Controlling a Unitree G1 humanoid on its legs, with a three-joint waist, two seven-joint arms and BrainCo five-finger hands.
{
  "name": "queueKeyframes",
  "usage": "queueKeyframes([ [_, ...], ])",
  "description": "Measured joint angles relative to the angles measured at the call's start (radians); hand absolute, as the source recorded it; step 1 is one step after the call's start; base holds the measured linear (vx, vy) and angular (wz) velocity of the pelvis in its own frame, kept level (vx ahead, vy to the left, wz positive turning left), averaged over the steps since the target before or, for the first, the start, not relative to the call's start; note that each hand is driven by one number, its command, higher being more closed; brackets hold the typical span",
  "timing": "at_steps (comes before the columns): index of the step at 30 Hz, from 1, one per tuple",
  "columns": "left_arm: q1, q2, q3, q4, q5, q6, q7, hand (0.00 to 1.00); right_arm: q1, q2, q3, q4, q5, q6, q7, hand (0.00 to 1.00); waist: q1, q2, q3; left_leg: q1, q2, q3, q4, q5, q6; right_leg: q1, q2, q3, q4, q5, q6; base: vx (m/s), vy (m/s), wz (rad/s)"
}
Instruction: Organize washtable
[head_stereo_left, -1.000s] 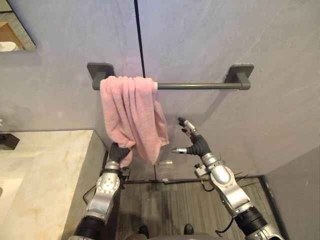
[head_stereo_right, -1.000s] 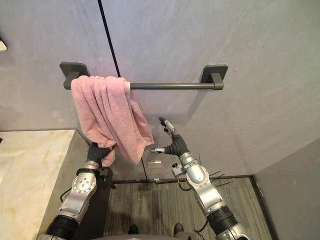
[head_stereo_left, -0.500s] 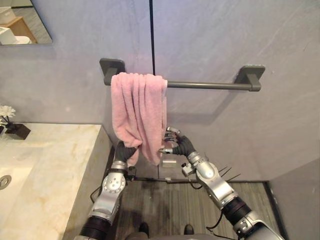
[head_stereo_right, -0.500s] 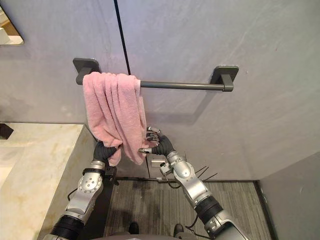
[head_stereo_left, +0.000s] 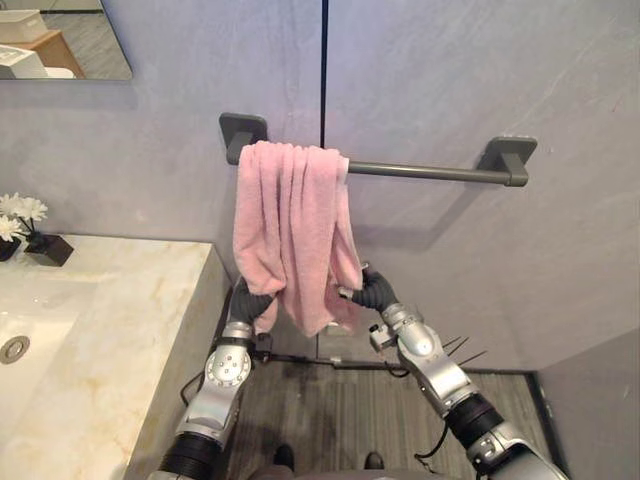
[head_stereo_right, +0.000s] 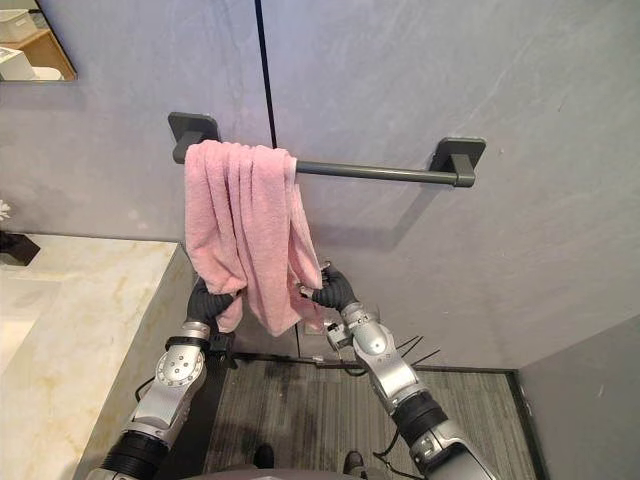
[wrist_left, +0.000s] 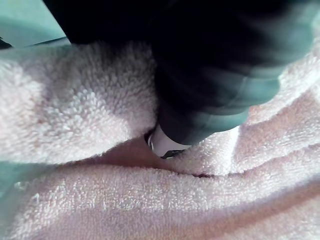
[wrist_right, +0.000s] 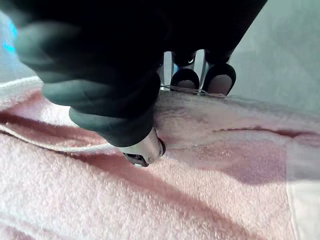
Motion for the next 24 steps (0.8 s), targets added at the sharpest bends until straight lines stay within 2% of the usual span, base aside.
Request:
queueKeyframes([
  [17,0.007,-0.027,0.06,-0.016,-0.01,0.0,-0.013,1.0,0.094,-0.007,-0.237,-0.044,0.021,-0.001,-0.027,1.0,-0.002,-0.001,-0.001,0.004,0.002,0.006,-0.001,0.0,0.0,0.001,0.0,0.004,-0.001,0.0,0.0,0.0,0.0,0.0],
  [24,0.029,-0.065,0.06,-0.042,-0.044,-0.009,-0.031,1.0,0.12,0.024,-0.312,-0.065,0.021,-0.003,-0.031,1.0,-0.003,-0.001,-0.001,0.02,0.002,0.021,-0.011,0.0,0.0,0.004,0.0,0.019,-0.001,0.0,0.0,-0.01,-0.001,-0.06],
])
